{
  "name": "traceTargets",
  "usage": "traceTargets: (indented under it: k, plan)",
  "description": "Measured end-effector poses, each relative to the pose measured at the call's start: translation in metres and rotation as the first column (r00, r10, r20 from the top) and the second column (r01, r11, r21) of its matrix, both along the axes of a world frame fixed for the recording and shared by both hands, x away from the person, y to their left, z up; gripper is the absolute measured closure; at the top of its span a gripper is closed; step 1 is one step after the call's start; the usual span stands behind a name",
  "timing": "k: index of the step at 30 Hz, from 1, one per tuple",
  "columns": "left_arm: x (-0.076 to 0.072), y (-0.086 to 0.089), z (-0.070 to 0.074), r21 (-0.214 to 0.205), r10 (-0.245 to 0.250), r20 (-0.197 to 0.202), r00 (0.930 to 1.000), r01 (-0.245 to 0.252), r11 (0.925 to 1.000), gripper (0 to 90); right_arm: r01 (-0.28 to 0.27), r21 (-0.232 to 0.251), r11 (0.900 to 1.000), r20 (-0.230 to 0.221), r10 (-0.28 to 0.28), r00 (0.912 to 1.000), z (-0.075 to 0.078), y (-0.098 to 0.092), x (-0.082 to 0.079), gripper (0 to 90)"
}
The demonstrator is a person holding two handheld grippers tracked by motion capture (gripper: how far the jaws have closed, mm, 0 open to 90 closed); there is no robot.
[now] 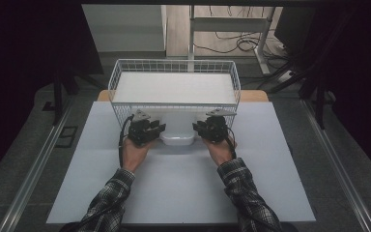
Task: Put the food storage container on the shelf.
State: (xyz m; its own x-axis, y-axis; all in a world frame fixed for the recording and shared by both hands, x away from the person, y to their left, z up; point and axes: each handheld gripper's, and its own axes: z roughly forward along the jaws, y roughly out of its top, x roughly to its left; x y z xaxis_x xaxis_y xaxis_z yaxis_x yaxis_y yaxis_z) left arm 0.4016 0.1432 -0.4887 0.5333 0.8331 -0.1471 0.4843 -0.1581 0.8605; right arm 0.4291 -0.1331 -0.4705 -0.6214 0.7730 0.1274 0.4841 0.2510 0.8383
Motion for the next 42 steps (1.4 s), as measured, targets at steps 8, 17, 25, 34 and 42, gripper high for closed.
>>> traceTargets:
  k: [8, 17, 25, 34, 42]
  plan:
    - [-0.019, 0.004, 0.007, -0.04, -0.032, 0.007, 0.9994, 0.033, 0.9987, 62.0, -0.08, -0.006, 0.9968, 0.006, 0.08, 0.9968, 0.009, -0.004, -0.012, 85.0]
    - [-0.056, 0.014, 0.006, -0.099, -0.075, 0.058, 0.9955, 0.081, 0.9918, 36.2, -0.186, -0.014, 0.9825, 0.018, 0.186, 0.9824, 0.012, -0.002, -0.038, 89.1]
    - [-0.083, 0.017, -0.002, -0.091, -0.104, 0.054, 0.9931, 0.109, 0.9899, 18.9, -0.244, -0.036, 0.9692, 0.006, 0.244, 0.9697, 0.004, 0.01, -0.052, 89.1]
    - [-0.111, 0.016, -0.007, -0.039, -0.118, 0.043, 0.9921, 0.119, 0.9921, 9.0, -0.267, -0.057, 0.9621, -0.015, 0.266, 0.9638, -0.009, 0.021, -0.054, 89.1]
    - [-0.138, 0.028, -0.015, -0.012, -0.097, 0.041, 0.9944, 0.098, 0.9951, 4.6, -0.258, -0.062, 0.9641, -0.026, 0.257, 0.9661, -0.017, 0.022, -0.048, 89.1]
